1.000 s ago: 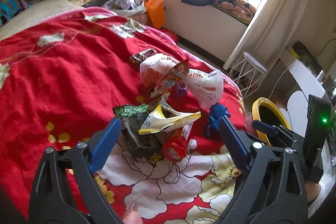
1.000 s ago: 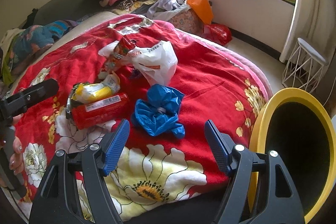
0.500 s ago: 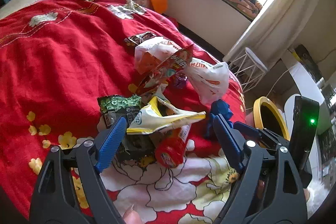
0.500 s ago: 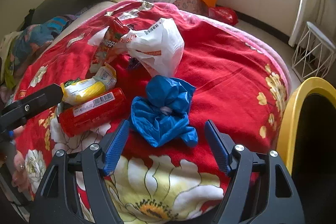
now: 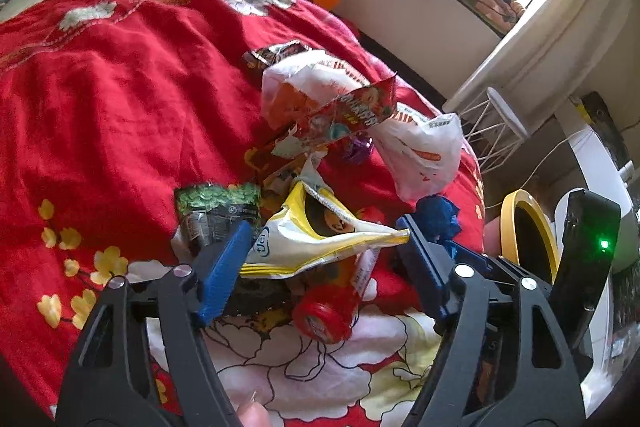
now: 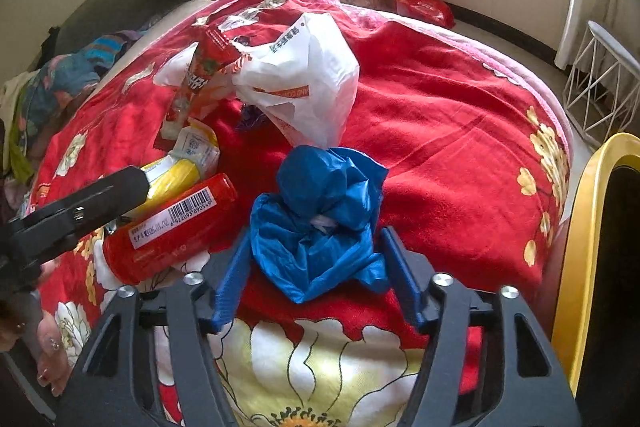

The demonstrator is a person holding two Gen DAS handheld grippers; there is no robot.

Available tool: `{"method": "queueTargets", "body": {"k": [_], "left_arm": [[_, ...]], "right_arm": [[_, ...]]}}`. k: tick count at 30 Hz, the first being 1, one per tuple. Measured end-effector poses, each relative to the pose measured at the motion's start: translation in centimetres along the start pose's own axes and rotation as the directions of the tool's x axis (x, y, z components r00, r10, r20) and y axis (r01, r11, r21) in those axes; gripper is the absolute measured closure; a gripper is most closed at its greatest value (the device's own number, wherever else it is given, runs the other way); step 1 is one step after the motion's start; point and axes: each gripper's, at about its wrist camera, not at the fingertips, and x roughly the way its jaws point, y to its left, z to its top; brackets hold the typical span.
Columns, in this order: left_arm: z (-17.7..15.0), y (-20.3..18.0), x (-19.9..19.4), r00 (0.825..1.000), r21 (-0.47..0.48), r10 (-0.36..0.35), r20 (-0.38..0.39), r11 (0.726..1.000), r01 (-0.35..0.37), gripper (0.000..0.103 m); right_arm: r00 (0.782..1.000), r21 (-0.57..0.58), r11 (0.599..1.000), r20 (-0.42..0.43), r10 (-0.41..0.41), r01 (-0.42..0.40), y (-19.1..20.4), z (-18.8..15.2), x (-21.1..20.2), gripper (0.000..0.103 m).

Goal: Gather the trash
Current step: 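Grasp the blue plastic bag with the right gripper while the left gripper grasps the yellow-white wrapper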

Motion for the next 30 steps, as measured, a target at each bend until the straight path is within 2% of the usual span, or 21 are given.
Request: {"method": "queueTargets", "body": {"k": [4, 6, 12, 30], "left_arm": [[-0.2, -0.1, 0.0, 1.000, 0.016, 0.000, -0.012, 1.000, 0.001, 0.039], [-0.3, -0.1, -0.1, 1.000, 0.017, -0.007, -0.014, 1.000, 0.007, 0.051], [-0.5, -0.1, -0.8, 1.000, 0.028, -0.017, -0.008, 0.999, 0.017, 0.058], [-0.5, -1.4, -3.9, 0.996, 0.061, -0.068, 0.053, 0.996, 0.064, 0.063]], "right_arm": [[1.000, 0.004, 1.000, -0.006, 0.016, -0.016, -0.3, -0.2, -0.2, 0.064], [1.000, 0.011, 1.000, -0.005, 0.024, -0.024, -0.6, -0.5, -0.5, 0.071], [0.999, 0.009, 0.999, 0.013, 0.034, -0.034, -0.9, -1.0, -1.5, 0.081], [0.993, -0.054, 0.995, 0.077, 0.084, -0.080, 0.9, -2.1, -5.4, 0.085]]}}
